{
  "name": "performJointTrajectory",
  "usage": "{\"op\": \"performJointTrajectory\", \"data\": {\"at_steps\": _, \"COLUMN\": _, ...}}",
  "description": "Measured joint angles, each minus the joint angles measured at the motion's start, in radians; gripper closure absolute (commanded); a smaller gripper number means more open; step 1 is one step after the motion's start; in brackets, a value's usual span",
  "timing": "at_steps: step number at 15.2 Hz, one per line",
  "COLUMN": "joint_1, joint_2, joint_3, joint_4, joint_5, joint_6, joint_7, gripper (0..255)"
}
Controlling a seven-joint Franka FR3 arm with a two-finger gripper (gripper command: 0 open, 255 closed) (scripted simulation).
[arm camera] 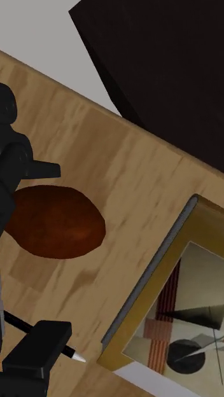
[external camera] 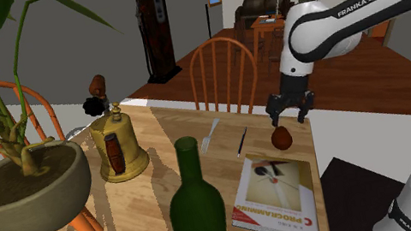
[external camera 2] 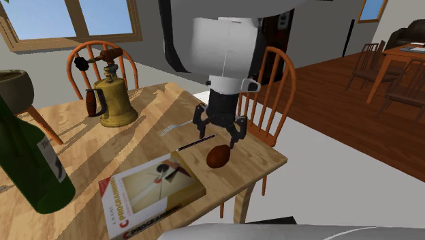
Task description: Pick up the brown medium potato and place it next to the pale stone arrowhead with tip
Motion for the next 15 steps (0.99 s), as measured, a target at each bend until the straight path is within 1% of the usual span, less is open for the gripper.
{"op": "performJointTrajectory", "data": {"at_steps": 3, "joint_1": -0.021, "joint_2": 0.08, "joint_3": 0.007, "joint_4": -0.019, "joint_5": 0.01, "joint_6": 0.099, "joint_7": 0.051, "gripper": 0}}
{"op": "performJointTrajectory", "data": {"at_steps": 8, "joint_1": -0.016, "joint_2": 0.147, "joint_3": 0.016, "joint_4": -0.054, "joint_5": 0.027, "joint_6": 0.201, "joint_7": 0.057, "gripper": 0}}
{"op": "performJointTrajectory", "data": {"at_steps": 11, "joint_1": -0.012, "joint_2": 0.167, "joint_3": 0.018, "joint_4": -0.07, "joint_5": 0.033, "joint_6": 0.238, "joint_7": 0.054, "gripper": 0}}
{"op": "performJointTrajectory", "data": {"at_steps": 15, "joint_1": -0.012, "joint_2": 0.171, "joint_3": 0.018, "joint_4": -0.072, "joint_5": 0.034, "joint_6": 0.245, "joint_7": 0.053, "gripper": 0}}
